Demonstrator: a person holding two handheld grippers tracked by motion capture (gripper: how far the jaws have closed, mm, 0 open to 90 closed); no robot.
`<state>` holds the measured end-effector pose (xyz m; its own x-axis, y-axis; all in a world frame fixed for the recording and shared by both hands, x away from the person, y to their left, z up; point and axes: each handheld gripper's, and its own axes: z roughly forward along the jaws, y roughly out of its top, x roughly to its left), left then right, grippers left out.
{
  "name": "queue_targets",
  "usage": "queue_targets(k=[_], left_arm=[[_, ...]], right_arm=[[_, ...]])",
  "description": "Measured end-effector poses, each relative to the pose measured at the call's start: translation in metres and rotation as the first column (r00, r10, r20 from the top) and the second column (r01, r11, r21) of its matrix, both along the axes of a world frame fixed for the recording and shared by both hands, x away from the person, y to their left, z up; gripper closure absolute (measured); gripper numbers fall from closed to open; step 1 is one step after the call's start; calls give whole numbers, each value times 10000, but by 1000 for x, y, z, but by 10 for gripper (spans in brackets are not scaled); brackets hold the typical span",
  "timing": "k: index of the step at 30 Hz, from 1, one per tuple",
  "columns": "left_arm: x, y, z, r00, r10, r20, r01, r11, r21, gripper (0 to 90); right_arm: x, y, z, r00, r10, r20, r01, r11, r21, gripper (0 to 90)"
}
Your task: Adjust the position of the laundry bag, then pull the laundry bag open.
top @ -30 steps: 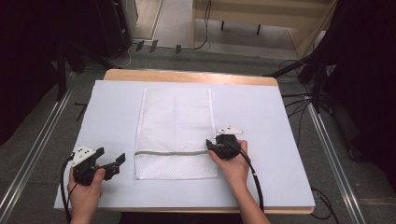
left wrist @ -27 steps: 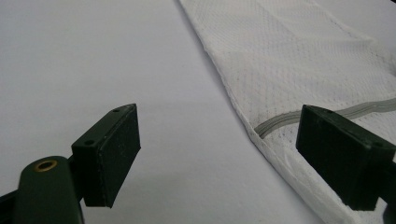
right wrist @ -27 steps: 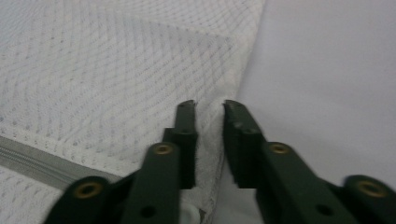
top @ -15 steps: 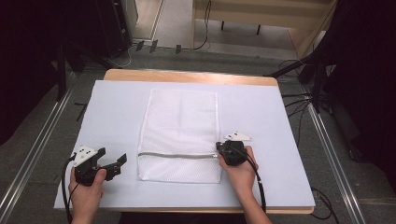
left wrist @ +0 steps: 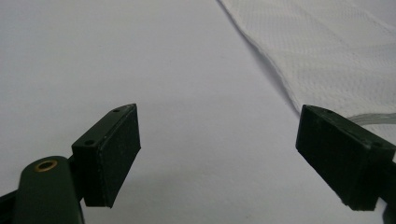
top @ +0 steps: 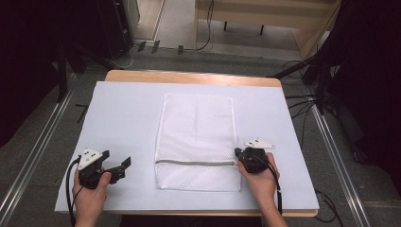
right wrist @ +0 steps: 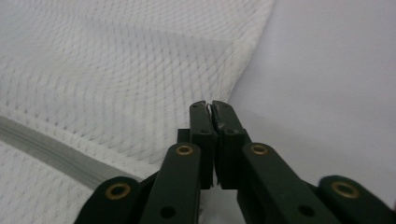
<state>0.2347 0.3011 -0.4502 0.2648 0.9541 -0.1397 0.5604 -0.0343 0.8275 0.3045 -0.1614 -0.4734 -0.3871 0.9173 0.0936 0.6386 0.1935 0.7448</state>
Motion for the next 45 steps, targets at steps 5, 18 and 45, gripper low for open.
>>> queue_targets(k=[5, 18, 45], left_arm=[[-1, 0, 0, 10000, -43, 29, 43, 10000, -33, 137], [-1, -21, 0, 9981, -615, -53, 616, 9980, 107, 144], [-9, -89, -4, 9689, -2465, -194, 2466, 9691, 29, 157]], right_arm=[[-10, -17, 7, 9990, -131, 420, 110, 9986, 509, 671], [-68, -52, 6, 9980, 222, 595, -304, 9895, 1410, 580], [-62, -19, -6, 9953, 935, -256, -915, 9932, 716, 532]])
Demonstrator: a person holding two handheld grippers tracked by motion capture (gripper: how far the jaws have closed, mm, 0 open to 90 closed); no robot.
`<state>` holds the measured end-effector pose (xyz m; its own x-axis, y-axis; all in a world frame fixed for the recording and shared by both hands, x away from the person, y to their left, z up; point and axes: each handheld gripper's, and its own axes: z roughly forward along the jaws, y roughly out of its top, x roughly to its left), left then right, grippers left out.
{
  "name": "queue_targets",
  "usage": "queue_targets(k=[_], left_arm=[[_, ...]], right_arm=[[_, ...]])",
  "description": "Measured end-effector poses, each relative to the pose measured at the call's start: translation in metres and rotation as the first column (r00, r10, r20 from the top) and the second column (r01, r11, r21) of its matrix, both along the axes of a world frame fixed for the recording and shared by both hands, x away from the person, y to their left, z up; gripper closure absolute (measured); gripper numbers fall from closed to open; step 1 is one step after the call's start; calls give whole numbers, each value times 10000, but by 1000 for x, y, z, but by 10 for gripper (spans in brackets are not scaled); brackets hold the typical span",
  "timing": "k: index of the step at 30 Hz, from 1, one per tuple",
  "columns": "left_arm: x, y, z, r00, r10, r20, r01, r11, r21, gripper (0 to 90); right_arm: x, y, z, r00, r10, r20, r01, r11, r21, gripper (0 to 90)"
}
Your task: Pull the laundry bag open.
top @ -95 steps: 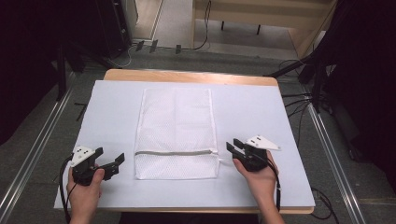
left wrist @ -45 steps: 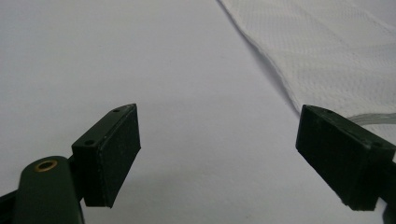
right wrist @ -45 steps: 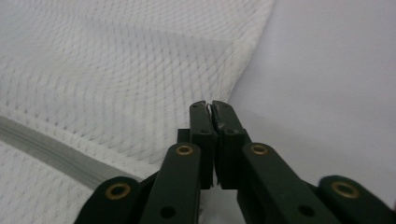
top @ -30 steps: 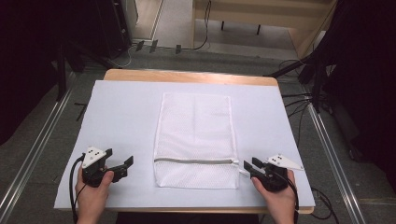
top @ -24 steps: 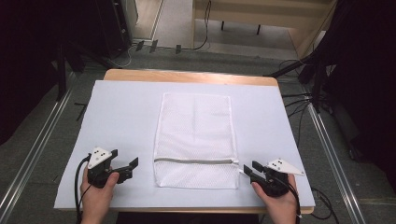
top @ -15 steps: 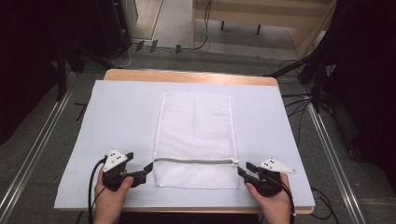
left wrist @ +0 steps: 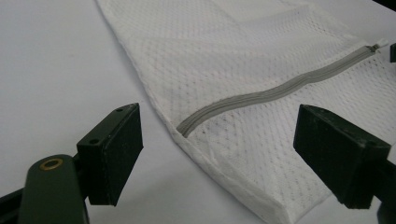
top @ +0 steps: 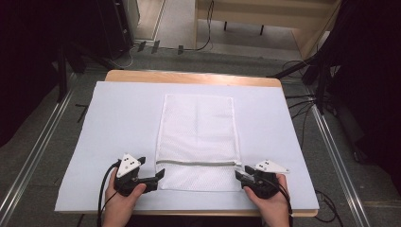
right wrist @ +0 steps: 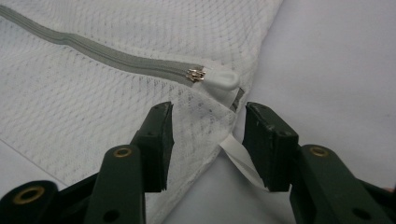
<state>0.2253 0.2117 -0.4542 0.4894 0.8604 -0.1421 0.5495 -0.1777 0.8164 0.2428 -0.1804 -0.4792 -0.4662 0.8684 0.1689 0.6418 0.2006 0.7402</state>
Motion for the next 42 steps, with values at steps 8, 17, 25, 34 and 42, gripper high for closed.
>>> queue_targets(k=[8, 17, 25, 34, 42], left_arm=[[-2, -20, 0, 9994, -341, 13, 341, 9993, 155, 195], [1, -55, 0, 9939, -1102, -56, 1102, 9937, 186, 221], [7, -83, 2, 9894, -1437, -184, 1440, 9895, 150, 336], [29, -125, 9, 9711, -2309, -606, 2311, 9729, -42, 640], [48, -165, 12, 9576, -2705, -992, 2724, 9622, 54, 661]], right_arm=[[2, 15, -5, 9993, -228, 299, 244, 9981, -560, 490], [-5, 23, -7, 9927, -928, 770, 1011, 9885, -1120, 772], [-2, 22, -4, 9956, -590, 727, 668, 9918, -1089, 895], [-6, 26, 3, 9931, -266, 1141, 391, 9933, -1090, 898], [-9, 26, 12, 9877, -142, 1559, 288, 9953, -921, 899]])
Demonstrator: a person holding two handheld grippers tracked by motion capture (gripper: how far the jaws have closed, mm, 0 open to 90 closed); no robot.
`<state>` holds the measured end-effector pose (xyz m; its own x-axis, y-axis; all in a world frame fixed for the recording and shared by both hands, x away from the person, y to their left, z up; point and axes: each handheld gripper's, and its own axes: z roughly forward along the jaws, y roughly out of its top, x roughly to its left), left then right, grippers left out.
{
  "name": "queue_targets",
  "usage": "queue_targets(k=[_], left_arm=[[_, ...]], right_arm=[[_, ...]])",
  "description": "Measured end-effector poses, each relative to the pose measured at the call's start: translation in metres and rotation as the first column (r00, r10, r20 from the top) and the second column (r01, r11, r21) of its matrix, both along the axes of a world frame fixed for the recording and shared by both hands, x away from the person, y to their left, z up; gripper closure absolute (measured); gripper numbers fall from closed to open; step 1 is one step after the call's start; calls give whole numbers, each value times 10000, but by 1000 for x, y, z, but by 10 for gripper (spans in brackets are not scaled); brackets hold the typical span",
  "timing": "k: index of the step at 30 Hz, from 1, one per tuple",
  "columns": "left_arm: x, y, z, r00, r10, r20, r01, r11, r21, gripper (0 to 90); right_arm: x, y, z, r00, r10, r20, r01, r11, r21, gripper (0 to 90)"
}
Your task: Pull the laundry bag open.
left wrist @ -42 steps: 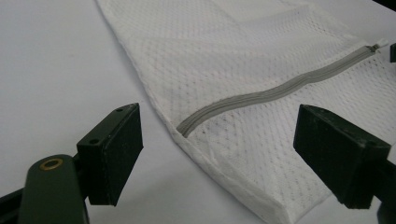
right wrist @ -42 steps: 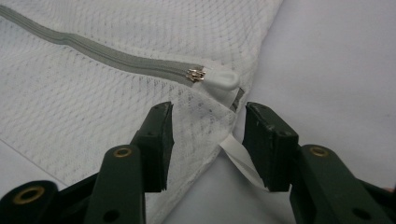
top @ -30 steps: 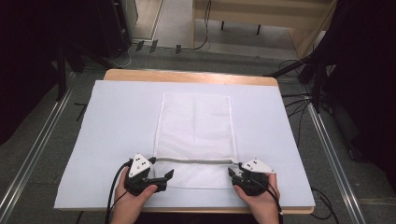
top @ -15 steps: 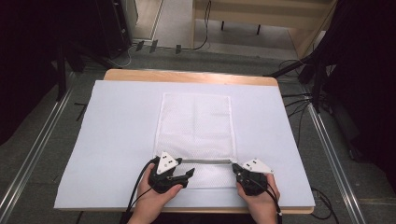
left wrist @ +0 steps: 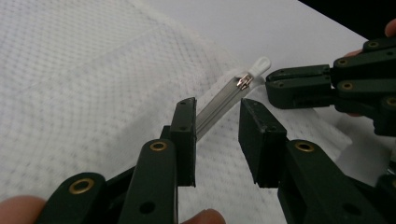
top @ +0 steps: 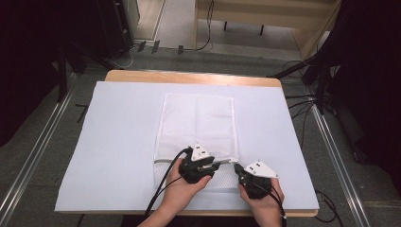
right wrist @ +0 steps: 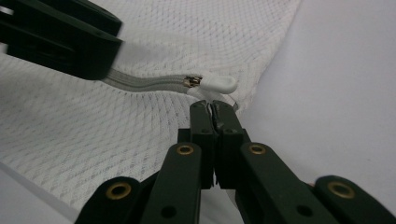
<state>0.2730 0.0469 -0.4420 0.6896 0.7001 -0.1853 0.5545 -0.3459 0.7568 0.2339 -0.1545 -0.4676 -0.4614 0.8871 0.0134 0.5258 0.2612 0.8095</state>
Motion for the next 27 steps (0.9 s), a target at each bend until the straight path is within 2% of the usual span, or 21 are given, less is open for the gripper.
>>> queue_targets(k=[2, 3, 5, 7, 12, 14, 15, 16, 20, 21, 26, 27], left_arm=[[4, -7, 1, 9999, 9, -158, -10, 10000, -21, 637], [9, -12, 3, 9995, 6, -311, -14, 9997, -262, 629], [13, -16, 5, 9989, 112, -460, -129, 9993, -356, 606], [15, -19, 7, 9986, 135, -506, -154, 9991, -383, 584], [21, -38, 11, 9972, 355, -651, -374, 9989, -282, 522], [23, -41, 11, 9968, 364, -708, -382, 9990, -249, 487], [26, -45, 11, 9956, 407, -839, -419, 9991, -116, 476], [27, -47, 11, 9945, 535, -896, -554, 9983, -191, 462], [31, -49, 10, 9929, 542, -1057, -556, 9984, -105, 471], [32, -48, 10, 9931, 463, -1081, -462, 9989, 37, 486], [33, -44, 11, 9926, 355, -1160, -358, 9994, -8, 554], [33, -43, 12, 9924, 351, -1183, -375, 9991, -177, 560]], right_arm=[[-1, 0, 1, 10000, 40, 68, -40, 10000, 43, 900], [-1, 1, 2, 9999, 97, 142, -98, 9999, 33, 900], [0, 1, 2, 9998, 142, 167, -143, 9999, 53, 900], [0, 1, 3, 9994, 267, 205, -268, 9996, 63, 900], [-1, 4, 4, 9990, 378, 219, -380, 9992, 76, 900], [-1, 5, 4, 9990, 385, 245, -387, 9992, 72, 900], [-1, 5, 4, 9985, 454, 310, -456, 9990, 30, 900], [-2, 6, 5, 9984, 475, 299, -476, 9989, 14, 900], [-2, 7, 5, 9980, 551, 307, -552, 9985, 17, 900], [-2, 7, 5, 9978, 575, 319, -575, 9983, -23, 900], [-2, 7, 5, 9977, 601, 321, -599, 9982, -55, 900], [-2, 7, 5, 9978, 577, 312, -576, 9983, -43, 900]])
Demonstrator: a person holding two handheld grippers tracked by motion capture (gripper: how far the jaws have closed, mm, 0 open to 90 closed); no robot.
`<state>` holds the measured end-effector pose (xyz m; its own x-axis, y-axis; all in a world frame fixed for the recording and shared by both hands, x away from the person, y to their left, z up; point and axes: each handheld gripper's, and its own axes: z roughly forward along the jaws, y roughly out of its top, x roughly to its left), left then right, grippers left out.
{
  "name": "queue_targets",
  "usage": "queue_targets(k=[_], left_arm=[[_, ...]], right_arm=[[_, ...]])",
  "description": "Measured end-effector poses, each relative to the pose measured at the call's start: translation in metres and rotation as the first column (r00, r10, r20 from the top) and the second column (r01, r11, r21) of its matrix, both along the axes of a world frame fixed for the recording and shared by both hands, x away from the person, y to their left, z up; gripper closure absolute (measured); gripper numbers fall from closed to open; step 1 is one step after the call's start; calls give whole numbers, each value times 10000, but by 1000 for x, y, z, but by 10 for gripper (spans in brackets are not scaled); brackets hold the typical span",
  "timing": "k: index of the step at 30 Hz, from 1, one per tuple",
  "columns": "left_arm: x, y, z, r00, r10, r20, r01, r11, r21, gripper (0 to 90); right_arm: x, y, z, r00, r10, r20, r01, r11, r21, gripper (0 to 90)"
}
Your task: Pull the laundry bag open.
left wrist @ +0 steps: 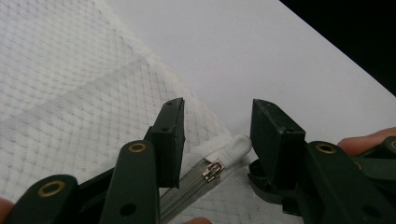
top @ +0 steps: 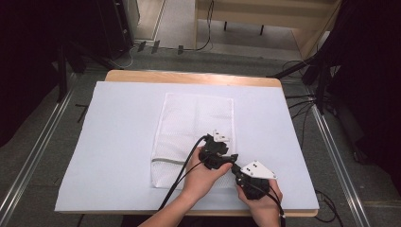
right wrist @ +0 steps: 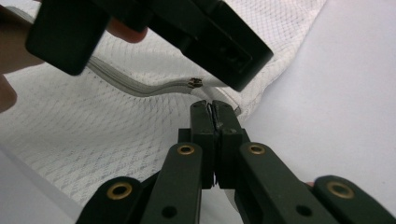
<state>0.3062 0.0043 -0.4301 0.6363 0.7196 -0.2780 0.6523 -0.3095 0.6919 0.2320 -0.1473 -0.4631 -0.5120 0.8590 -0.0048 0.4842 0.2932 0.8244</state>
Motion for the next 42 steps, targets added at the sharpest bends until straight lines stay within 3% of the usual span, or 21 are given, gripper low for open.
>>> queue_targets(k=[5, 9, 13, 18, 21, 23, 24, 26, 27, 28, 29, 30, 31, 32, 35, 42], left_arm=[[-1, -3, -1, 9999, -100, -86, 99, 9999, -108, 510], [0, -6, -4, 9997, -149, -217, 155, 9994, 316, 522], [3, 4, -2, 9977, -490, -471, 479, 9986, -243, 596], [5, 13, 2, 9970, -523, -574, 486, 9967, -649, 678], [6, 18, 2, 9973, -442, -583, 397, 9962, -770, 691], [5, 18, 1, 9968, -443, -659, 387, 9957, -848, 641], [4, 16, 1, 9975, -335, -618, 289, 9968, -750, 641], [2, 6, 0, 9984, -245, -516, 228, 9992, -337, 528], [2, 6, 0, 9984, -245, -516, 228, 9992, -337, 497], [0, -3, -2, 9992, -174, -353, 179, 9997, 148, 469], [0, -3, -2, 9992, -174, -353, 179, 9997, 148, 450], [1, -8, -4, 9991, -128, -395, 149, 9984, 544, 437], [1, -8, -4, 9991, -128, -395, 149, 9984, 544, 442], [1, -10, -6, 9993, -82, -354, 111, 9967, 808, 453], [2, -8, -6, 9996, -56, -291, 80, 9966, 824, 540], [9, 8, 0, 9976, -285, -628, 290, 9995, 80, 689]], right_arm=[[0, 1, 0, 10000, 14, 14, -14, 10000, -33, 900], [0, 1, 0, 10000, 62, 34, -62, 10000, -41, 900], [0, 1, -1, 10000, 45, -9, -45, 10000, -10, 900], [1, 0, -1, 10000, 33, 34, -33, 10000, -54, 900], [1, 0, -1, 10000, 37, 6, -37, 10000, -61, 900], [1, 1, -1, 10000, 42, 8, -42, 10000, -82, 900], [1, 1, -1, 10000, 43, -13, -43, 10000, -77, 900], [1, 3, -1, 10000, 98, 2, -98, 9999, -88, 900], [1, 3, -1, 9999, 102, 17, -102, 9999, -97, 900], [1, 4, -1, 10000, 92, 36, -91, 9999, -106, 900], [1, 4, -1, 10000, 92, 36, -91, 9999, -106, 900], [0, 4, -1, 9999, 119, 32, -119, 9999, -76, 900], [0, 4, -1, 9999, 119, 32, -119, 9999, -76, 900], [0, 4, -1, 9999, 127, 58, -126, 9999, -75, 900], [-1, 4, -1, 9999, 150, 61, -149, 9998, -92, 900], [0, 3, -1, 9999, 163, 45, -162, 9998, -109, 900]])
